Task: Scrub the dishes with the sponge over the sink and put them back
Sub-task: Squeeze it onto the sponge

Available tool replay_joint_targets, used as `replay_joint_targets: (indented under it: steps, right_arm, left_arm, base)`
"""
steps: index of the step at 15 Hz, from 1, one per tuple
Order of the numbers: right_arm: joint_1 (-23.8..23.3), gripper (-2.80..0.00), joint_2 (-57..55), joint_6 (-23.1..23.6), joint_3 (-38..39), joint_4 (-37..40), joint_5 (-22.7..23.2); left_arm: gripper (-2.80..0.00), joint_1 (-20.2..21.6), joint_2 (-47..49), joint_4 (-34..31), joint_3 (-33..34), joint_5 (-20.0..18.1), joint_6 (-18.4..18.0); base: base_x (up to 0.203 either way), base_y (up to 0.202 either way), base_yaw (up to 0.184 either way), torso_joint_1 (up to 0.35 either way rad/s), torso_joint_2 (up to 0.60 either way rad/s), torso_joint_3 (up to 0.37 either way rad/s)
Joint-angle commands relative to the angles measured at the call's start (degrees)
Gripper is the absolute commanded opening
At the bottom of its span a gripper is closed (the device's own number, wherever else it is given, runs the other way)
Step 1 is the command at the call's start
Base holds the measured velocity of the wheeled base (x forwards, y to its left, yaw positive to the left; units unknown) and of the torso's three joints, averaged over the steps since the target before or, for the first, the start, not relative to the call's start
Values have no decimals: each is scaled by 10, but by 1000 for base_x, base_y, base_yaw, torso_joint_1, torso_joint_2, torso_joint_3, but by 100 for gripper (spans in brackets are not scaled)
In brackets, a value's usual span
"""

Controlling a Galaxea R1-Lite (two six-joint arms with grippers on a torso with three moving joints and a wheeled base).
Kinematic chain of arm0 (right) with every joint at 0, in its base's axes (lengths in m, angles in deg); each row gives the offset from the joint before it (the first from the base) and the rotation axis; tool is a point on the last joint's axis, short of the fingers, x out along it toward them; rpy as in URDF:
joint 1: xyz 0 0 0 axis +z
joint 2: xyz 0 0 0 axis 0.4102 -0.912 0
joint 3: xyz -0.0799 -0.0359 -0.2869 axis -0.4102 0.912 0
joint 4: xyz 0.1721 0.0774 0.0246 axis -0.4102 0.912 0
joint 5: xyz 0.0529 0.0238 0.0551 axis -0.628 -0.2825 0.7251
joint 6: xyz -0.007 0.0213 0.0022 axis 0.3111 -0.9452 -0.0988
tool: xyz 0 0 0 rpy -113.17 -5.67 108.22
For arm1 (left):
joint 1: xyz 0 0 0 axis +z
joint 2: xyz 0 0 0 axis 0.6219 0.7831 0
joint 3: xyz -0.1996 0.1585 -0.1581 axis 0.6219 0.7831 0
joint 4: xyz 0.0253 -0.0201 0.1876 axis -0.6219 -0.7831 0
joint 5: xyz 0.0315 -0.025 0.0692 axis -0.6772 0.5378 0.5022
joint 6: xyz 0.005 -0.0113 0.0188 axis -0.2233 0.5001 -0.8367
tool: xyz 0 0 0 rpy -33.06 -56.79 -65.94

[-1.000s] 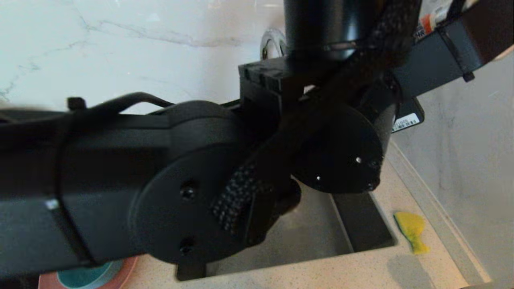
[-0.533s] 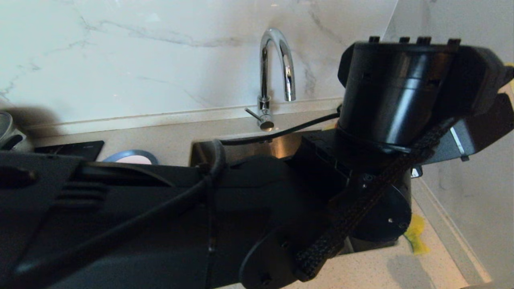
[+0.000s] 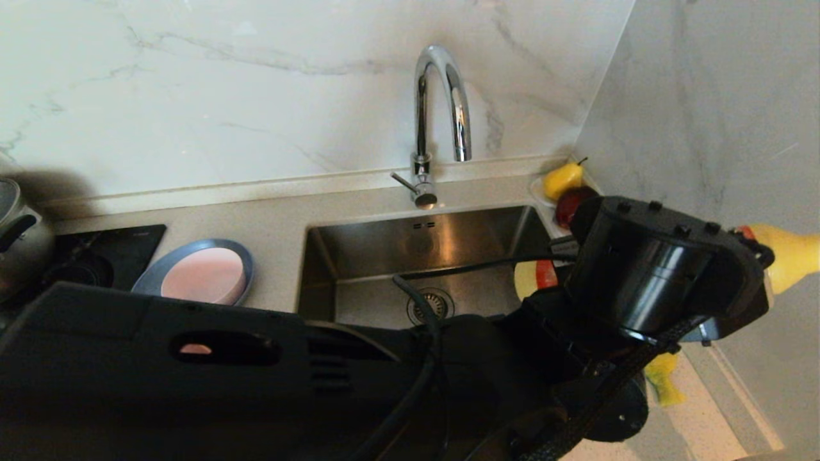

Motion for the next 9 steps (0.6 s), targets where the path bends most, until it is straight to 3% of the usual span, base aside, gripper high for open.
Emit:
replay_joint_targets:
  steps: [1,5,9]
  right_arm:
    - [0,-280,0,0,0,0,0]
    - [0,-280,0,0,0,0,0]
    - [0,-280,0,0,0,0,0]
  left_arm:
    - [-280,1,14,6,29,9,-2]
    - [-280,0,30,9,48,32,-7]
    - [-280,1,59,9,41,61,-39]
  base:
    - [0,0,0,0,0,0]
    - [0,0,0,0,0,0]
    - [0,0,0,0,0,0]
